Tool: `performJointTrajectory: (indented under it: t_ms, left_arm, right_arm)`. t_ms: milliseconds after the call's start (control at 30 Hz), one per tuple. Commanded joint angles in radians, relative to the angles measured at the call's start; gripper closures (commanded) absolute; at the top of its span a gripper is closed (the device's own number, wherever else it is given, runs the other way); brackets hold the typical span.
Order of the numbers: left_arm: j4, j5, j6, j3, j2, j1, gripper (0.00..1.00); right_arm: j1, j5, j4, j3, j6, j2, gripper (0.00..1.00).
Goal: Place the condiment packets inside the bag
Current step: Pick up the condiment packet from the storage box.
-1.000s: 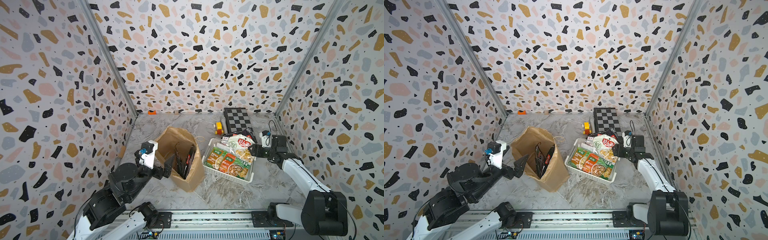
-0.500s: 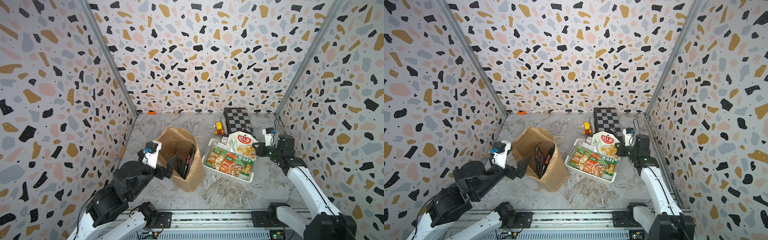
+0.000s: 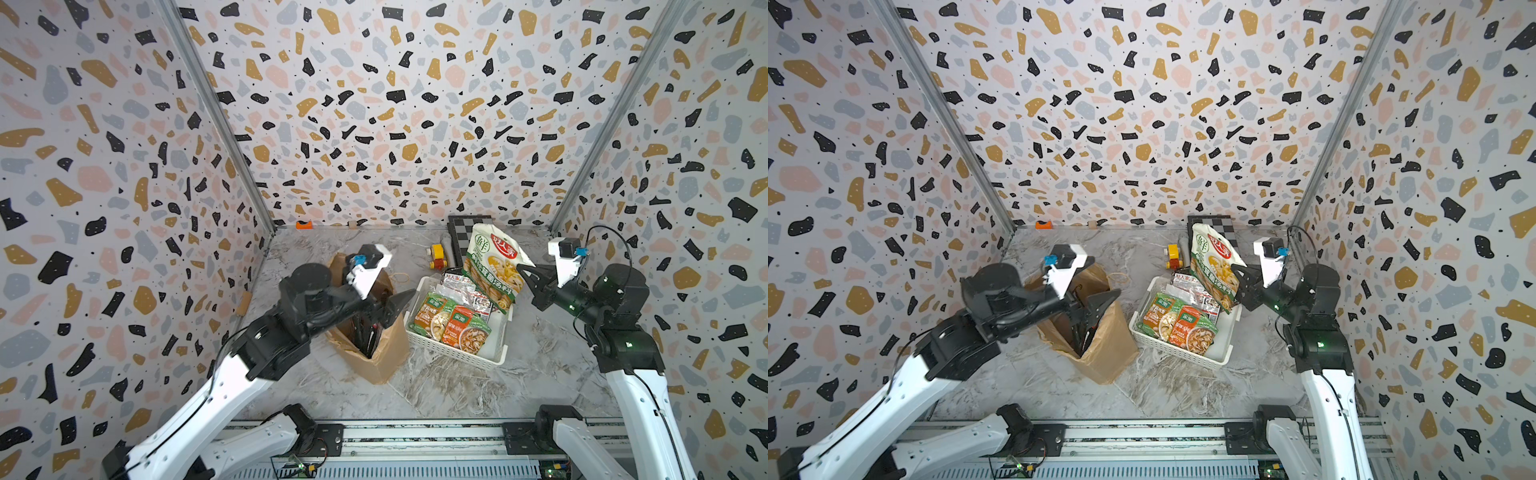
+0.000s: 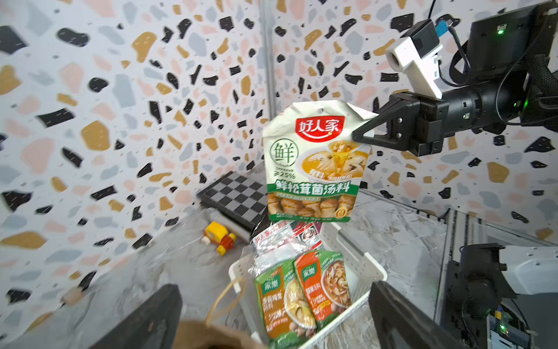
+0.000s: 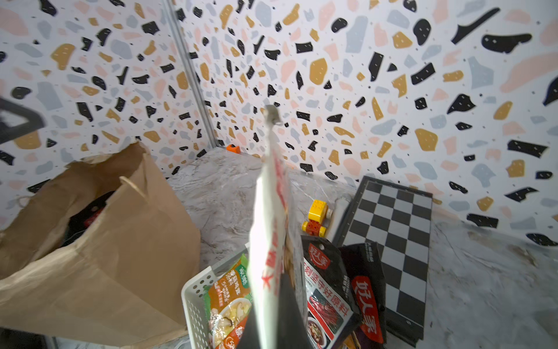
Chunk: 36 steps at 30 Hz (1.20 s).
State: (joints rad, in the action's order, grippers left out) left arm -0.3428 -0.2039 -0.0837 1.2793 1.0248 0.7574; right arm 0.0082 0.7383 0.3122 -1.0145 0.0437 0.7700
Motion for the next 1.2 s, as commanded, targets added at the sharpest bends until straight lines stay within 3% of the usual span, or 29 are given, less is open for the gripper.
performJointTrajectory:
  t_ms: [0,100,267,533,667,767,833,867,933,1000,1033,1100,1167]
  left_arm:
    - [0.070,-0.171,-0.106,0.083,0.127,-0.004,0.00]
    - [0.136,-0.267,-0.111,0.106,0.206,-0.004,0.00]
    - [0.348,-0.422,-0.013,0.070,0.255,-0.004,0.00]
    - [0.426,-0.703,0.084,0.007,0.193,0.008,0.02]
    - [0.219,-0.727,-0.012,0.041,0.175,0.071,0.18]
    - [0.057,-0.712,-0.105,0.086,0.187,0.142,0.25]
    - [-0.018,-0.707,-0.133,0.112,0.197,0.176,0.41]
    - [-0.041,-0.703,-0.130,0.124,0.200,0.182,0.57]
    - [-0.054,-0.644,-0.094,0.136,0.189,0.183,1.00]
    - [-0.050,-0.525,-0.071,0.125,0.149,0.183,1.00]
    - [-0.027,-0.454,-0.065,0.106,0.110,0.182,1.00]
    - [0.052,-0.260,-0.053,0.041,0.017,0.182,1.00]
    - [0.159,-0.004,-0.044,-0.036,-0.090,0.181,1.00]
  right_arm:
    - [0.016,0.149,-0.029,-0.058,-0.016,-0.052,1.00]
    - [0.041,0.229,-0.049,-0.070,-0.014,-0.096,1.00]
    - [0.063,0.367,-0.081,-0.094,0.022,-0.145,1.00]
    - [0.069,0.492,-0.169,-0.120,0.116,-0.179,1.00]
    - [0.070,0.503,-0.237,-0.118,0.185,-0.182,1.00]
    - [0.070,0.504,-0.260,-0.120,0.227,-0.180,1.00]
    - [0.070,0.502,-0.260,-0.127,0.234,-0.180,1.00]
    - [0.070,0.498,-0.256,-0.127,0.232,-0.183,1.00]
    - [0.070,0.478,-0.224,-0.133,0.215,-0.190,1.00]
    - [0.070,0.448,-0.192,-0.140,0.199,-0.199,1.00]
    - [0.070,0.433,-0.179,-0.142,0.196,-0.202,0.89]
    - [0.070,0.387,-0.155,-0.142,0.195,-0.207,0.55]
    - [0.070,0.327,-0.120,-0.143,0.185,-0.213,0.44]
